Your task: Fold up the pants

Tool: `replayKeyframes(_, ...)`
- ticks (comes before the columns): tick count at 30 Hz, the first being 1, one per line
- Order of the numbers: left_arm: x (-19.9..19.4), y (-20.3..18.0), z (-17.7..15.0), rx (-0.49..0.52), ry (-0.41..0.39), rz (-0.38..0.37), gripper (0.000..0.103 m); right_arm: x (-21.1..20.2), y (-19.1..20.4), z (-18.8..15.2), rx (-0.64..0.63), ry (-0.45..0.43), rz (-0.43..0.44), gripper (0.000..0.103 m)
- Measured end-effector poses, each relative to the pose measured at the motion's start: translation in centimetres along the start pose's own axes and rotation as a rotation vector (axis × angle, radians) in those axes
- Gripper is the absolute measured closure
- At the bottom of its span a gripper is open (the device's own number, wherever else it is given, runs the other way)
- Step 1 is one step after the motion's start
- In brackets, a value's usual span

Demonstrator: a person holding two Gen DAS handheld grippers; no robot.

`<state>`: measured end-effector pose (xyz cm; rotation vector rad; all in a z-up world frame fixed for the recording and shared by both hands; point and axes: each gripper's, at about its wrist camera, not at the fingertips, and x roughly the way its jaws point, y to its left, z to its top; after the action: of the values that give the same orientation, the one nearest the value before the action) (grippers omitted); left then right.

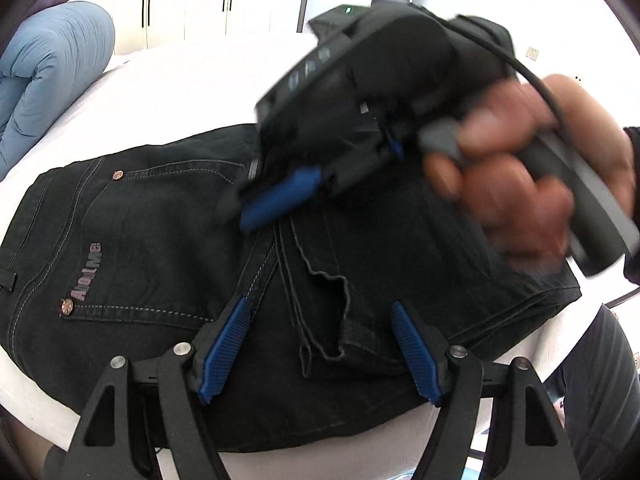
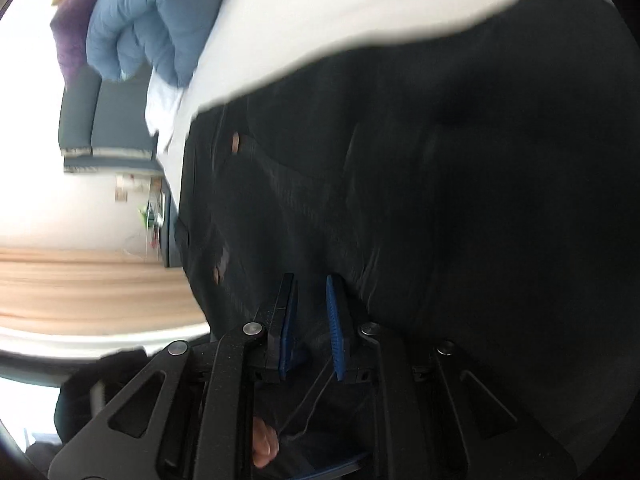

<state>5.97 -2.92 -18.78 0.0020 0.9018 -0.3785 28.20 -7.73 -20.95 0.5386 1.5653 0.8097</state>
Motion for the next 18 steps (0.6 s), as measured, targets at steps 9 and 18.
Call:
replayKeyframes(9, -0.6, -1.0, 0.1, 0.016, 0.025, 0.020, 0.027, -7.3, 3.3, -0.3, -0.084, -0.223, -0.148, 0.086)
replayKeyframes(18, -0.4, 0.9, 5.3, -0.048, -0.021, -0.020, 0.019, -7.5, -2.5, -16.7, 0.120, -0.277, -0.046, 0.086)
